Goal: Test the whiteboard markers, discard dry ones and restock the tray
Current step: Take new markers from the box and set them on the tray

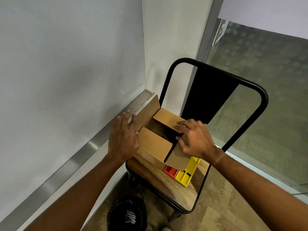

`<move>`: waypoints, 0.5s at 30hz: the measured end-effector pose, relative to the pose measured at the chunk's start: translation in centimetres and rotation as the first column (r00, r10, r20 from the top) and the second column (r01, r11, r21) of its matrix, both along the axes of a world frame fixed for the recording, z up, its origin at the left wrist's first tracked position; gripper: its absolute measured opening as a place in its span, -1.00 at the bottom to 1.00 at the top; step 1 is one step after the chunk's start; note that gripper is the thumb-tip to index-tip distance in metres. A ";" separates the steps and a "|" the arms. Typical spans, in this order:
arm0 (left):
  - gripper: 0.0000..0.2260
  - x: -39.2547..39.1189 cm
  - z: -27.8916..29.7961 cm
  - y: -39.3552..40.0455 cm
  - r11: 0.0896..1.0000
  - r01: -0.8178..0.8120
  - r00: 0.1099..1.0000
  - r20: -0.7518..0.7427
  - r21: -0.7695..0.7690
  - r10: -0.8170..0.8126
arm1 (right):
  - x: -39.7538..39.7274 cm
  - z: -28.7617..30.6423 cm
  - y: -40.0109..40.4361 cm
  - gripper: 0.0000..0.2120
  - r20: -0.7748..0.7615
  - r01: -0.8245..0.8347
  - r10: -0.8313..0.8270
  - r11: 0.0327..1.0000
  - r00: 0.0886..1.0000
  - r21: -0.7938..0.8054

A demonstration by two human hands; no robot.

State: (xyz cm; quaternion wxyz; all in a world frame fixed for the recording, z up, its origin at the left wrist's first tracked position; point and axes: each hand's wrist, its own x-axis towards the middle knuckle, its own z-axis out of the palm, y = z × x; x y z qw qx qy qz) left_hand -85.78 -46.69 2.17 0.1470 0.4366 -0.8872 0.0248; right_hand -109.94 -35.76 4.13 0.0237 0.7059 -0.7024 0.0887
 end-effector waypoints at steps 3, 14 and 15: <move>-0.41 -1.0 -0.4 1.5 0.975 0.219 0.975 0.055 -0.033 -0.217 | 0.5 0.6 -2.7 -0.53 -0.035 -0.053 0.055 0.998 0.998 0.043; -0.55 -5.3 -3.0 1.4 0.906 0.332 0.913 0.151 0.262 -0.378 | 2.7 -1.7 -7.5 -0.66 -0.204 -0.138 0.195 0.955 0.959 0.264; -0.57 -5.4 -3.2 1.2 0.903 0.334 0.911 0.155 0.271 -0.383 | 2.8 -1.9 -7.5 -0.68 -0.208 -0.129 0.188 0.955 0.960 0.267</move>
